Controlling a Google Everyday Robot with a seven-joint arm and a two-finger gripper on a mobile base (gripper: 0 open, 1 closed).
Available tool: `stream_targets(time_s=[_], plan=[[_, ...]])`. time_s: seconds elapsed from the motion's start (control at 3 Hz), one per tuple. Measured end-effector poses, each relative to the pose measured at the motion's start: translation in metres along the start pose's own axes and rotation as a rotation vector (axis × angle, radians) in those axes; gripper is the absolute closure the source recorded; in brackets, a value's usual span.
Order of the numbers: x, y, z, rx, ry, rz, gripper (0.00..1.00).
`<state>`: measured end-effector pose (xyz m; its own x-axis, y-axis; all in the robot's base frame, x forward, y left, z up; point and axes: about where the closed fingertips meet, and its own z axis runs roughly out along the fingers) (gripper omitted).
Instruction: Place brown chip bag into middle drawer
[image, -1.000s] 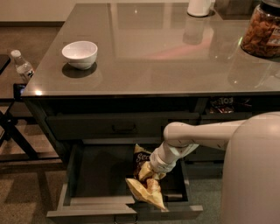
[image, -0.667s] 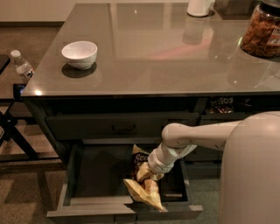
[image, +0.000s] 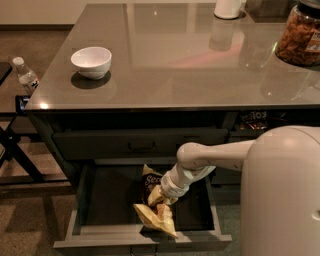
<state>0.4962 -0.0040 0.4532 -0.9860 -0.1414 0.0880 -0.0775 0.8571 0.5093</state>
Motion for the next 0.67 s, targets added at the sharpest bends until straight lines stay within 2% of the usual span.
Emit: stream_targets(time_s=[0.33, 0.67], plan=[[-0.0120, 0.0055, 0.0072, -0.011, -0.002, -0.029, 1.00], [-0.0193, 0.0088, 0.0130, 0.007, -0.028, -0.040, 1.00]])
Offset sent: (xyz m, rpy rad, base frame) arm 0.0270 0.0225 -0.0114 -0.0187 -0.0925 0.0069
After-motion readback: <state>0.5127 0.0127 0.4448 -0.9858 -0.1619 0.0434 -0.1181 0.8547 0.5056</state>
